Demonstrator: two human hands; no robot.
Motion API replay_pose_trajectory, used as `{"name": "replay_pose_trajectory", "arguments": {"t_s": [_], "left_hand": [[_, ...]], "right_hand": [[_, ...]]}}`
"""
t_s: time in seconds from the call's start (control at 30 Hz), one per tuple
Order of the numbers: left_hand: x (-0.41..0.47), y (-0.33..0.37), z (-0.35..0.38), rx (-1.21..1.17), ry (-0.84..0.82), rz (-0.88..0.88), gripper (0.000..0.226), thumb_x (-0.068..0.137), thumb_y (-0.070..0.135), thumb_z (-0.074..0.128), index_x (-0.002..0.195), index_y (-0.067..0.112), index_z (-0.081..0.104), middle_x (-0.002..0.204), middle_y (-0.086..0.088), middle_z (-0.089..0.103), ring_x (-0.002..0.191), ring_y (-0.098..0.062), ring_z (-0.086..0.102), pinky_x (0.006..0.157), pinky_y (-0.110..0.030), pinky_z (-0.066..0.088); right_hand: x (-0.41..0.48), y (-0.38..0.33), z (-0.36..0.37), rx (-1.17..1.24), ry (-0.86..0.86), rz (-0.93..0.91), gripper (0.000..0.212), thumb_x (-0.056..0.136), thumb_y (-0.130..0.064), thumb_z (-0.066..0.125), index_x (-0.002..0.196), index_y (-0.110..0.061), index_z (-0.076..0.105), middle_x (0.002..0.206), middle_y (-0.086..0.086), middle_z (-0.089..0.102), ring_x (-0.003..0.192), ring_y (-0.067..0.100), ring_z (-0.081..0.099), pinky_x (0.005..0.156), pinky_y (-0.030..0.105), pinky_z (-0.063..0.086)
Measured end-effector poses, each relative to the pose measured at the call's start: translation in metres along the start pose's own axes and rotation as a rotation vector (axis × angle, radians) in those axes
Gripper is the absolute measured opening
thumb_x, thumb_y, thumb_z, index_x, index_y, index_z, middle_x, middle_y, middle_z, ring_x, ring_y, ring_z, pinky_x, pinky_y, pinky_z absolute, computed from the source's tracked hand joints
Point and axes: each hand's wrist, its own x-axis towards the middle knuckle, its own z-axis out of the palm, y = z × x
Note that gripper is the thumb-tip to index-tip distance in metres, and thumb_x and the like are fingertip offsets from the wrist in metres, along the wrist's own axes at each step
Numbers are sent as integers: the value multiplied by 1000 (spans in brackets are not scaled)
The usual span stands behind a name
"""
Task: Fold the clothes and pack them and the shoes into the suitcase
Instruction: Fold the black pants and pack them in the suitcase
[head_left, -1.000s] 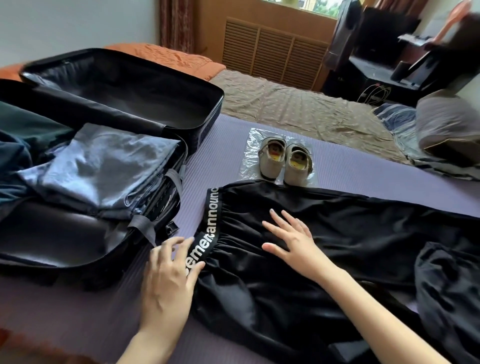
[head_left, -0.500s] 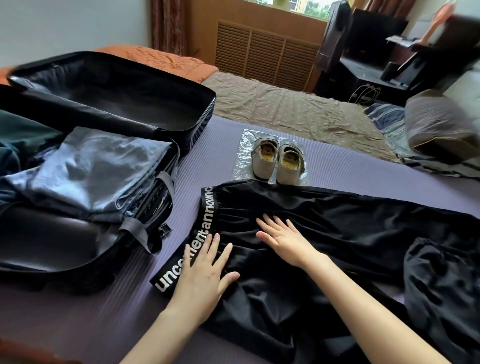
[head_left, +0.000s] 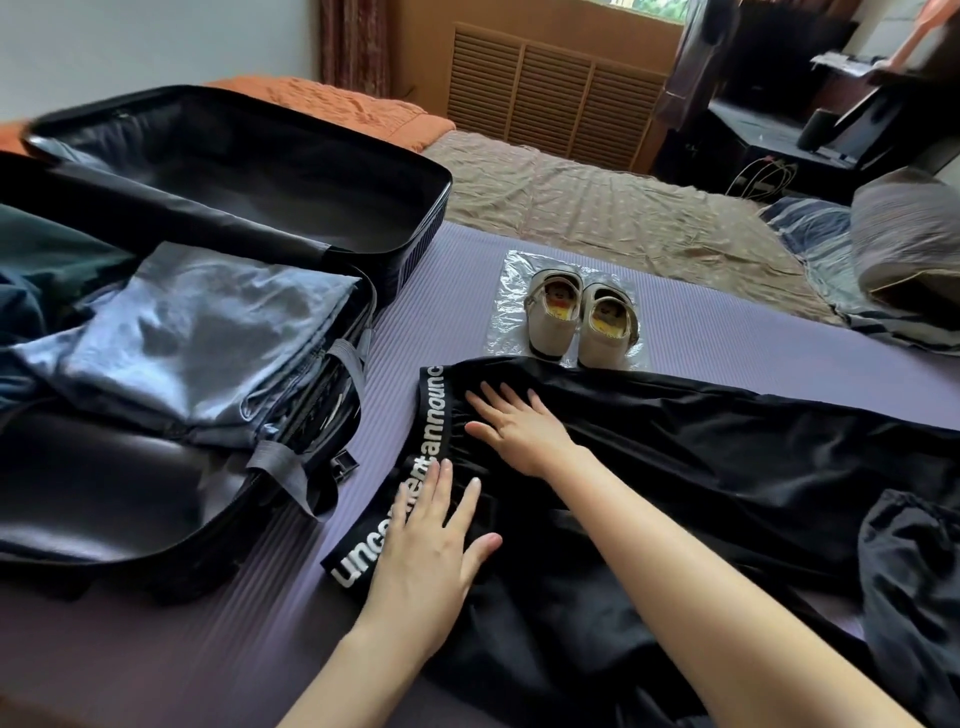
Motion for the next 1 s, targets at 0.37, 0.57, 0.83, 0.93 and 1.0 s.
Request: {"name": "replay_pose_trajectory", "arguments": {"t_s": [0.37, 0.57, 0.83, 0.93, 1.0], "left_hand": [[-1, -20, 22, 66, -41, -50, 75, 97, 53, 0, 123, 21, 62, 135, -9, 54, 126, -25, 50, 95, -51, 47], [-1, -25, 29, 55, -30, -16, 75, 97, 55, 1, 126, 20, 60, 138, -11, 51, 131, -21, 33, 98, -46, 26], [-42, -2, -1, -246, 156, 184, 59, 98, 52, 16, 131, 21, 53, 142, 1, 45, 139, -16, 25, 114, -35, 10], [-63, -2, 2, -325, 147, 330, 54, 95, 58, 28, 134, 27, 48, 143, 7, 44, 137, -10, 31, 113, -29, 16], [-71, -5, 5, -352, 132, 375, 57, 91, 64, 33, 136, 32, 42, 143, 12, 43, 135, -5, 33, 112, -27, 18]], "right_hand": [[15, 5, -7, 249, 39, 33, 56, 101, -47, 24, 152, -26, 13, 160, -4, 5, 147, 18, -1, 117, 40, -1], [-84, 33, -6, 384, 181, -49, 50, 99, -49, 30, 146, -32, 33, 156, -17, 8, 144, 0, 5, 119, 31, -3], [-273, 63, 56, 405, 454, 18, 52, 88, -70, 39, 130, -42, 51, 148, -22, 34, 135, -4, 31, 115, 23, 20], [-311, 61, 81, 263, 616, -79, 48, 88, -63, 50, 125, -32, 54, 137, -11, 48, 128, 3, 43, 111, 23, 27], [-325, 66, 95, 219, 680, -60, 48, 86, -65, 49, 119, -30, 53, 128, -13, 50, 121, 3, 45, 110, 23, 28]]}}
